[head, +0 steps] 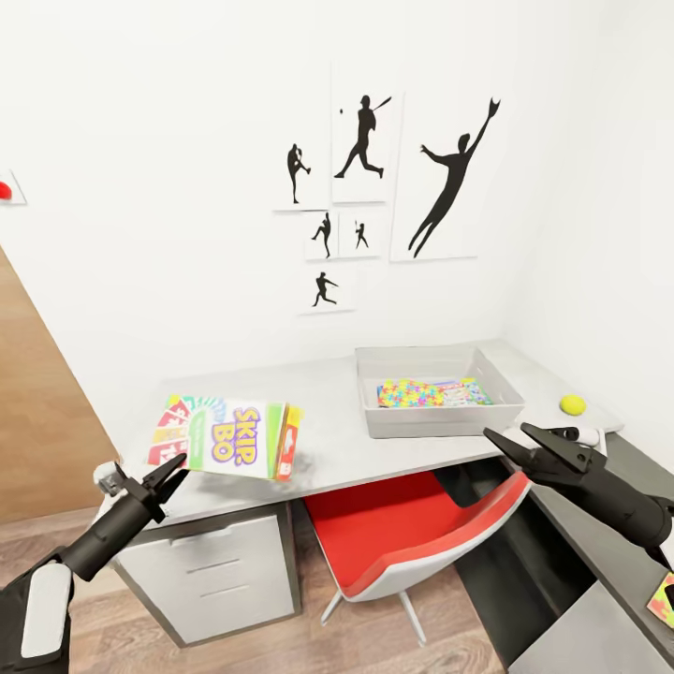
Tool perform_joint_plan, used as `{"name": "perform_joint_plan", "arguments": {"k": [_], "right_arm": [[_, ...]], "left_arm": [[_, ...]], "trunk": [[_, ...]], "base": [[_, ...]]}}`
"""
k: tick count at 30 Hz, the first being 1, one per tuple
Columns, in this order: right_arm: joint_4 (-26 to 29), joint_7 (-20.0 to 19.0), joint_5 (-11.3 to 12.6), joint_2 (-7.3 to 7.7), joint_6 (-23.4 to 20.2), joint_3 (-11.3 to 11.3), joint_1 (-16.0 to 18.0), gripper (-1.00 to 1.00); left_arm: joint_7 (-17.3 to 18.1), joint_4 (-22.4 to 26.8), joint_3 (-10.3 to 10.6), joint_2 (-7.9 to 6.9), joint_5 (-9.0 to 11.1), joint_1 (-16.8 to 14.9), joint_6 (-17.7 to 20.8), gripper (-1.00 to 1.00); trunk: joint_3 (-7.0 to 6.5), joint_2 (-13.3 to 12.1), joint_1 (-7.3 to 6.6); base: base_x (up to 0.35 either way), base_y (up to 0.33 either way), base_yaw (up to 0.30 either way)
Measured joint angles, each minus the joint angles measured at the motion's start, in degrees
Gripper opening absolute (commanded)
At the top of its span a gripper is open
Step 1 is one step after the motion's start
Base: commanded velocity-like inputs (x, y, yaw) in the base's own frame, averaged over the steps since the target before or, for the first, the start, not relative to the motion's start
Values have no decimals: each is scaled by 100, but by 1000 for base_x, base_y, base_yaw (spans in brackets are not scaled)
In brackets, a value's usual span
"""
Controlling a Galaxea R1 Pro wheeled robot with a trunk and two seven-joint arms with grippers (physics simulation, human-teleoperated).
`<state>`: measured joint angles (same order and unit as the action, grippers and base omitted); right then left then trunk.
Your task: Put all the toys in the child's room - the three board games (two on the bed and one on the table), the two jigsaw puzzles on the table, and the tennis ball on the table - inside the toy box on the table in the child's room.
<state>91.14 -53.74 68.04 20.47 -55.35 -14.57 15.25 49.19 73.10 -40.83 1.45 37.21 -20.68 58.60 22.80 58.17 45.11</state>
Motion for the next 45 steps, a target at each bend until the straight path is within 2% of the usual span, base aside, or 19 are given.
{"name": "perform_joint_plan", "arguments": {"k": [2, 7, 32, 36, 39, 45], "right_arm": [[1, 0, 2, 0, 0, 0, 0, 100], [1, 1, 3, -6, 1, 8, 0, 100], [-1, 31, -29, -7, 24, 19, 0, 100], [1, 252, -44, 4, 25, -12, 0, 100], [1, 817, -42, 15, -2, -124, -1, 100], [-8, 1098, -34, 32, -47, -269, -1, 100]], "left_arm": [[-1, 0, -97, 0, 18, 0, 6, -100], [-3, 6, -178, -7, 41, 0, 19, -100], [-3, 9, -205, -48, 18, 1, 12, -100], [-3, 9, -209, -65, 21, 1, 15, -100], [-3, 9, -209, -67, 27, 1, 19, -100], [-3, 9, -220, -75, 26, 1, 17, -100]], "trunk": [[-18, -39, -21], [-109, -239, -131], [-558, -1243, -681], [-630, -1404, -769], [-684, -1524, -835], [-792, -1765, -967]], "base": [[0, 0, -12], [0, 0, -4], [0, 0, 0], [0, 0, 0], [0, 0, 0], [0, 0, 0]]}}
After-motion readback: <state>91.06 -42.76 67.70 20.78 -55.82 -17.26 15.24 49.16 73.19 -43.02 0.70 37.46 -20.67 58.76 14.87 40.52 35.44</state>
